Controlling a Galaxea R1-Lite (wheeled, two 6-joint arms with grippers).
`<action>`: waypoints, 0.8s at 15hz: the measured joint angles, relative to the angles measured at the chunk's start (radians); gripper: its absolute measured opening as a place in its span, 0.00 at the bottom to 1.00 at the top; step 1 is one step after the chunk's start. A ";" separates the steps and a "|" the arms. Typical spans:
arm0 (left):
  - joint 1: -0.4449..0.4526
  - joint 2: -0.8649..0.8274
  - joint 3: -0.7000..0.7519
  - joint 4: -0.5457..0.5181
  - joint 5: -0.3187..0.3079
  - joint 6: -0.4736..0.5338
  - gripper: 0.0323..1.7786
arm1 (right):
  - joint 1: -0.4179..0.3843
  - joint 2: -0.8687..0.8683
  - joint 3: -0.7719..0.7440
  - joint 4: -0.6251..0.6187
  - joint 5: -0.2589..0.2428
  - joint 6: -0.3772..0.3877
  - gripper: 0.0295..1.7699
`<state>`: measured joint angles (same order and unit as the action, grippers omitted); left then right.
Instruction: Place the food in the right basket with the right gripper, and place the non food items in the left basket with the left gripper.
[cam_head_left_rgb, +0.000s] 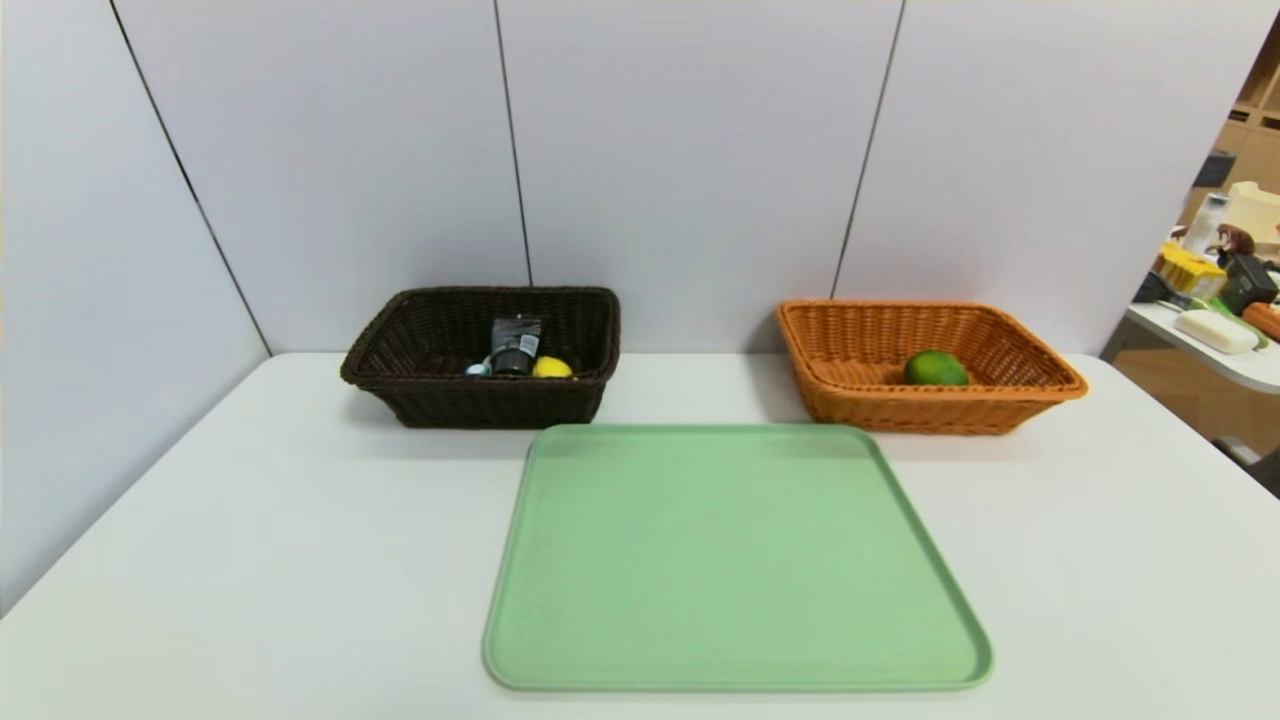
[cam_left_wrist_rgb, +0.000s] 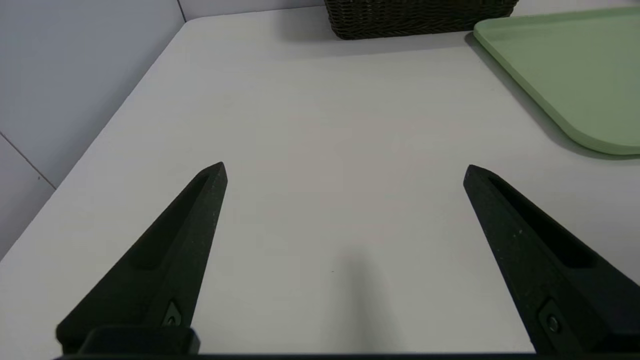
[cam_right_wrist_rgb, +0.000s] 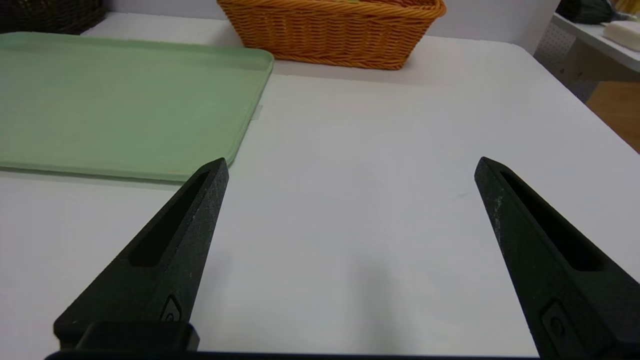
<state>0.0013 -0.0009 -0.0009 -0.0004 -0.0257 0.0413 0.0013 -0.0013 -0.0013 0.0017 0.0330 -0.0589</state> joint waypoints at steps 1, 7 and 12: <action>0.000 0.000 0.000 -0.001 0.013 -0.020 0.95 | 0.000 0.000 0.000 -0.001 -0.002 0.015 0.96; 0.000 0.000 0.001 -0.002 0.023 -0.032 0.95 | 0.000 0.000 0.000 -0.003 -0.003 0.019 0.96; 0.000 0.000 0.001 -0.002 0.023 -0.032 0.95 | 0.000 0.000 -0.002 -0.002 -0.029 0.021 0.96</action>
<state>0.0013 -0.0009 0.0000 -0.0028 -0.0028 0.0091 0.0013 -0.0013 -0.0032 -0.0004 0.0043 -0.0379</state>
